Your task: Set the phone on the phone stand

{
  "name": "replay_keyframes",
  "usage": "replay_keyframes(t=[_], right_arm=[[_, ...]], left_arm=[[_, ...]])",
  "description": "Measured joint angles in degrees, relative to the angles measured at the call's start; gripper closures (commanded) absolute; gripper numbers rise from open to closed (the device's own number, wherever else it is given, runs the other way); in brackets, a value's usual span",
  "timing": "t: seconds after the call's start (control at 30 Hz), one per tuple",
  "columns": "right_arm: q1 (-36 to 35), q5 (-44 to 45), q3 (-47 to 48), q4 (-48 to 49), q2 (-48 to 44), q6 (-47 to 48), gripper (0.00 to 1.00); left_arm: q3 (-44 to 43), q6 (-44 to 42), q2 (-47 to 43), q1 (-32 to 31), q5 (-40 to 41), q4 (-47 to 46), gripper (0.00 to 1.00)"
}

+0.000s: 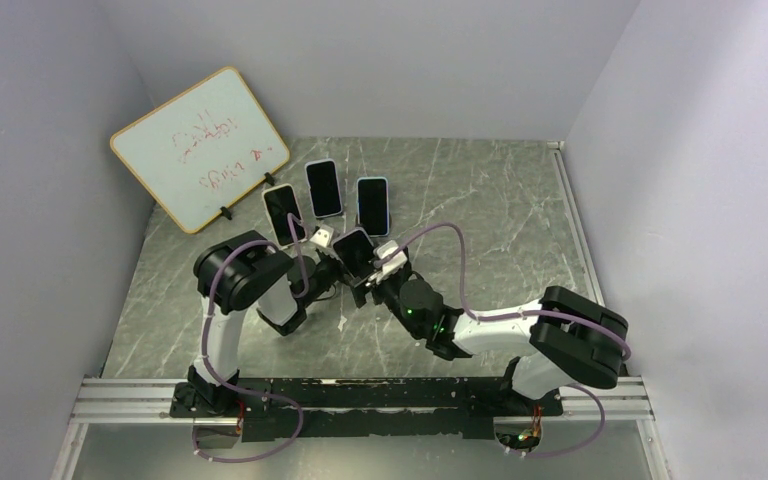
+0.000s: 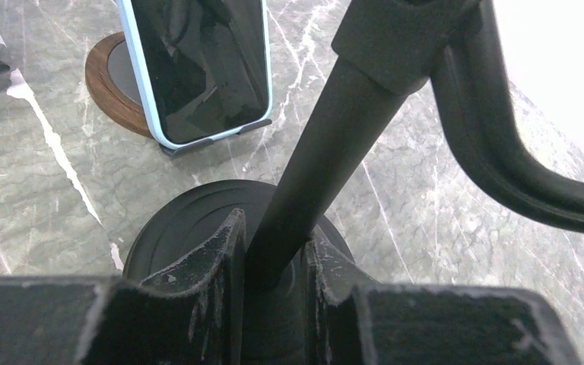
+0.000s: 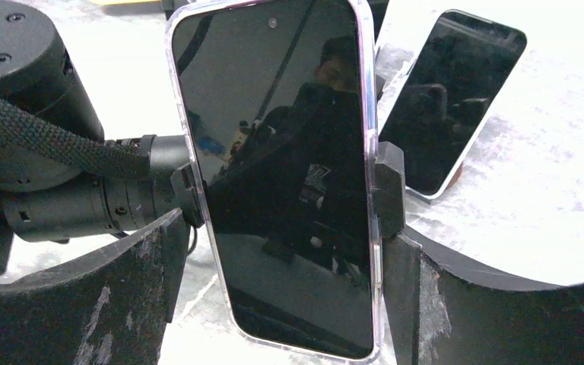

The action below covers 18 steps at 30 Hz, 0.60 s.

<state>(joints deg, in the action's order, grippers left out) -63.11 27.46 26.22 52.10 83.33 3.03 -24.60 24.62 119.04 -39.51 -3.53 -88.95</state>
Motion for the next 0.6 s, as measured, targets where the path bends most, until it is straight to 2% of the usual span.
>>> replay_keyframes(t=[0.33, 0.6], right_arm=[[-0.74, 4.7, -0.42, 1.81, 0.83, -13.4, 0.92], [-1.03, 7.02, -0.5, 3.52, 1.81, -20.09, 0.95]], left_arm=[[0.02, -0.42, 0.04, -1.31, 2.51, 0.0, 0.95], [0.02, -0.48, 0.11, -2.27, 4.81, -0.02, 0.95]])
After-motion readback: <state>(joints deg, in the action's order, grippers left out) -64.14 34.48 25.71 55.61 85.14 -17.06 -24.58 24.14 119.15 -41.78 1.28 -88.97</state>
